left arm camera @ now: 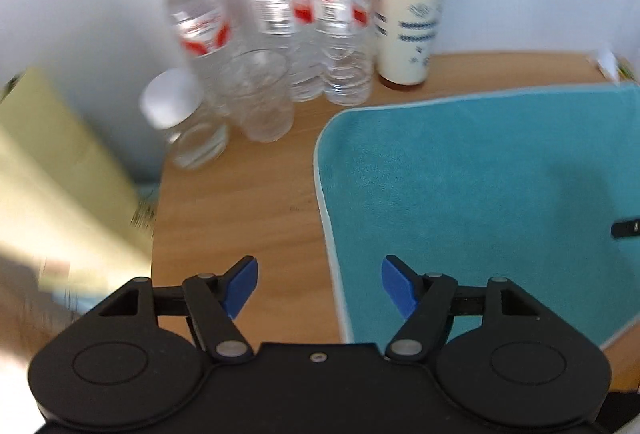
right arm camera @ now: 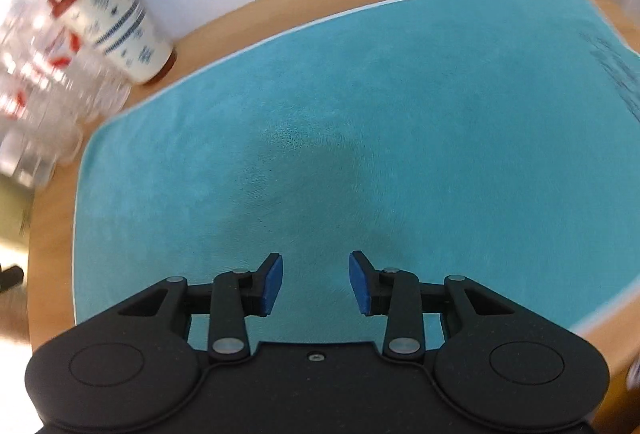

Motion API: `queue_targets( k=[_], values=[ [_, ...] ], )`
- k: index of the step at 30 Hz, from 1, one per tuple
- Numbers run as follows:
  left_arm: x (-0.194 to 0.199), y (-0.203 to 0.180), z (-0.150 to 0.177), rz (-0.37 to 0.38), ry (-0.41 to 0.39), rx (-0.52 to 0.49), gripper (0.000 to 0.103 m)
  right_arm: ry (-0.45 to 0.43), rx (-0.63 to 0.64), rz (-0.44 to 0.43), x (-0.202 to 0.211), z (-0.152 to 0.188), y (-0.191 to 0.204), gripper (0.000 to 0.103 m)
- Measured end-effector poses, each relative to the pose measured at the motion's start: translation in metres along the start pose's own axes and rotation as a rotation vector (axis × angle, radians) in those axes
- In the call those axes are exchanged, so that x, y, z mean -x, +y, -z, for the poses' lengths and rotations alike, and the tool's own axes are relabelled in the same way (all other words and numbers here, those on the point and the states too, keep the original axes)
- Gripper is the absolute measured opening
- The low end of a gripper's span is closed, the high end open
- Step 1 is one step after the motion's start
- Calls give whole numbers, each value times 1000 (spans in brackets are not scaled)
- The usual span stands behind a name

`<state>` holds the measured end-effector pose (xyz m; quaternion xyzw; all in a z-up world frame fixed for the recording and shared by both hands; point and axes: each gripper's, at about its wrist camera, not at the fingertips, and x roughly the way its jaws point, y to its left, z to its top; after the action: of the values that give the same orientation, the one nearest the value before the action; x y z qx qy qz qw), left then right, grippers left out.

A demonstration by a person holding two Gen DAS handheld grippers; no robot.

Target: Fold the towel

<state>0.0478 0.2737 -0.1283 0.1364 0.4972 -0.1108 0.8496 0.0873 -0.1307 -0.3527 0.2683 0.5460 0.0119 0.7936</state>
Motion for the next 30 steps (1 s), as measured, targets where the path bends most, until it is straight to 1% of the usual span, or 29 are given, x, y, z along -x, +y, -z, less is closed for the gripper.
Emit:
queue_targets(
  k=[1,2,4,5,6,7,9,11,15,17,20,22,23,25,26,27,28,29,30],
  values=[
    [-5,8,-4,33,4,-25,69,2,-48,-1,2,8,4,41],
    [-8,14,-7,46,8,-42,69,6,-134,-14,3,22,10,41],
    [-15,25,-17,83,3,-100,69,-1,-179,-23,3,37,23,41],
    [-18,29,-21,91,-11,-122,69,-12,-168,6,4,52,38,41],
    [-22,32,-27,101,-21,-143,69,-19,-163,14,4,57,41,42],
    [-29,34,-34,116,-27,-162,69,-38,-144,41,4,71,55,41],
    [-46,36,-48,127,-22,-193,69,-27,-134,32,-1,87,72,41],
    [-55,33,-54,117,-29,-222,69,-25,-147,-2,-5,97,82,41],
    [-73,23,-69,97,-30,-283,69,-38,-154,-23,-11,104,92,41],
    [-81,21,-76,98,-42,-312,69,-44,-125,-23,-13,117,108,41],
    [-94,18,-80,119,-23,-365,69,-47,-98,-12,-14,128,122,41],
    [-103,20,-82,135,-28,-372,69,-64,-90,1,-14,134,131,40],
    [-105,21,-82,143,-30,-370,68,-69,-93,7,-14,136,135,40],
    [-112,25,-83,188,-25,-365,63,-84,-121,46,-16,143,145,40],
    [-118,24,-83,191,-25,-387,63,-91,-138,60,-17,148,152,40],
    [-122,22,-83,176,-29,-425,59,-92,-151,71,-18,150,157,40],
    [-123,20,-83,165,-42,-458,52,-95,-164,81,-19,152,162,39],
    [-123,19,-83,167,-59,-484,51,-105,-173,90,-21,156,172,39],
    [-123,17,-84,187,-73,-508,52,-114,-171,104,-22,159,180,39]
  ],
)
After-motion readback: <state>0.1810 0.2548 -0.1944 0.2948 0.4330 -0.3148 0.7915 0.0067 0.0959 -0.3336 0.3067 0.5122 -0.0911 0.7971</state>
